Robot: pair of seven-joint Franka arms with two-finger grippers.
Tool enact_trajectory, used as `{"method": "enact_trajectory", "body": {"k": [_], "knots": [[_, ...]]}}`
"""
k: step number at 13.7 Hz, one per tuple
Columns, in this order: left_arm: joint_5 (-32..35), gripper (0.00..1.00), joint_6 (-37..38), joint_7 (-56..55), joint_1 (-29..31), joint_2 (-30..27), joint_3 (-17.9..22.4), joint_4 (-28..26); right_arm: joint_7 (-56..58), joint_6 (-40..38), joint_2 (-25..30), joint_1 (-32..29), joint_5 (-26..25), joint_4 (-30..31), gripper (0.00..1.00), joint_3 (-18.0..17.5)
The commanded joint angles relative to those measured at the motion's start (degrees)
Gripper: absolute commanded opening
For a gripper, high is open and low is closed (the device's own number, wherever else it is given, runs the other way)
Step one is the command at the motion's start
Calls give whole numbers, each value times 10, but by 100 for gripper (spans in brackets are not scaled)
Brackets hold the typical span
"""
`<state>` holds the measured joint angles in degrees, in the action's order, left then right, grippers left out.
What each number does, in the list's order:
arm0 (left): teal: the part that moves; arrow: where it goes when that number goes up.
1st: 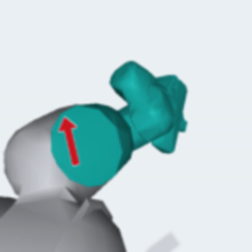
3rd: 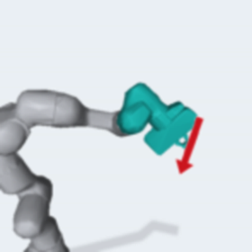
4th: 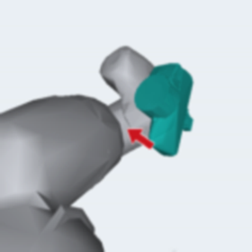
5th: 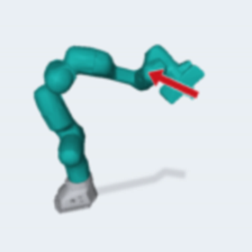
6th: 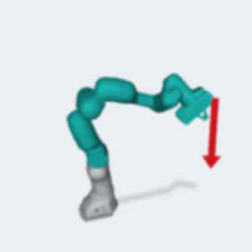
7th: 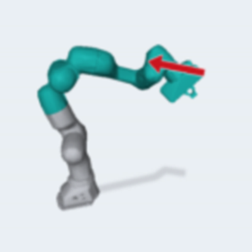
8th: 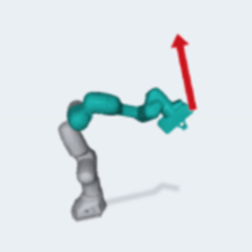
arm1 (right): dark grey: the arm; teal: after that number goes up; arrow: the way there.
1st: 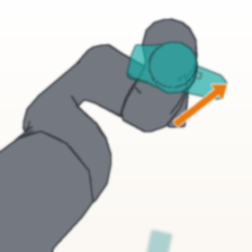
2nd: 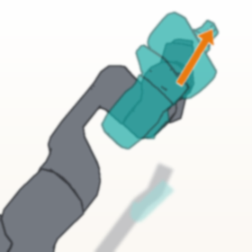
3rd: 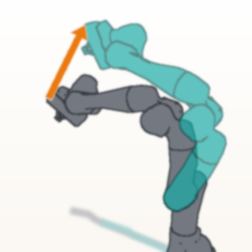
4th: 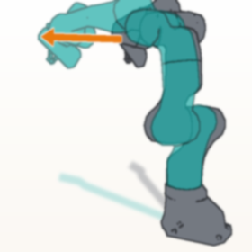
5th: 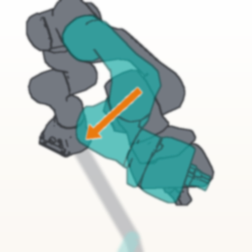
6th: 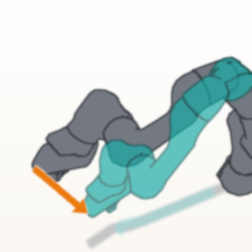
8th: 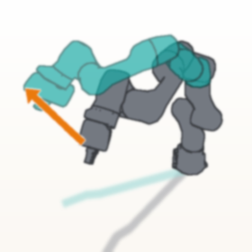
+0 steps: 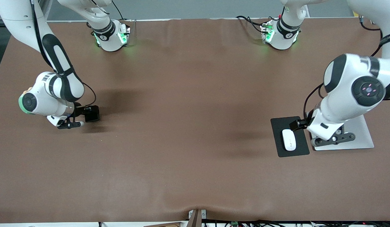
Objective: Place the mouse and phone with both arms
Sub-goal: 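Release the mouse and lift the left gripper while the right gripper carries the phone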
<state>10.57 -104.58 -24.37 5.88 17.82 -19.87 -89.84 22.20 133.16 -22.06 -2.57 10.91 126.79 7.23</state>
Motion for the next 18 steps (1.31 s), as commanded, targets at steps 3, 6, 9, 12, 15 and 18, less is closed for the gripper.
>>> {"method": "enact_trajectory", "body": {"k": [3,6,9,12,15,18], "knots": [[-63,100,84,66,-55,-95,75,-4,5,38,19,-31,-19,43,0,-11],[-78,100,132,141,-71,-130,115,-7,-5,46,16,-33,-19,46,19,-11],[-79,100,173,209,-67,-161,140,-7,1,29,14,-40,-19,44,100,-11],[-88,100,209,279,-65,-195,169,-4,-3,7,11,-32,-19,22,100,-12],[-100,100,232,292,-48,-223,163,0,1,-63,10,-31,-19,-54,100,-13],[-105,100,234,290,-47,-227,162,0,-10,-66,4,-8,-10,-80,100,-13]]}}
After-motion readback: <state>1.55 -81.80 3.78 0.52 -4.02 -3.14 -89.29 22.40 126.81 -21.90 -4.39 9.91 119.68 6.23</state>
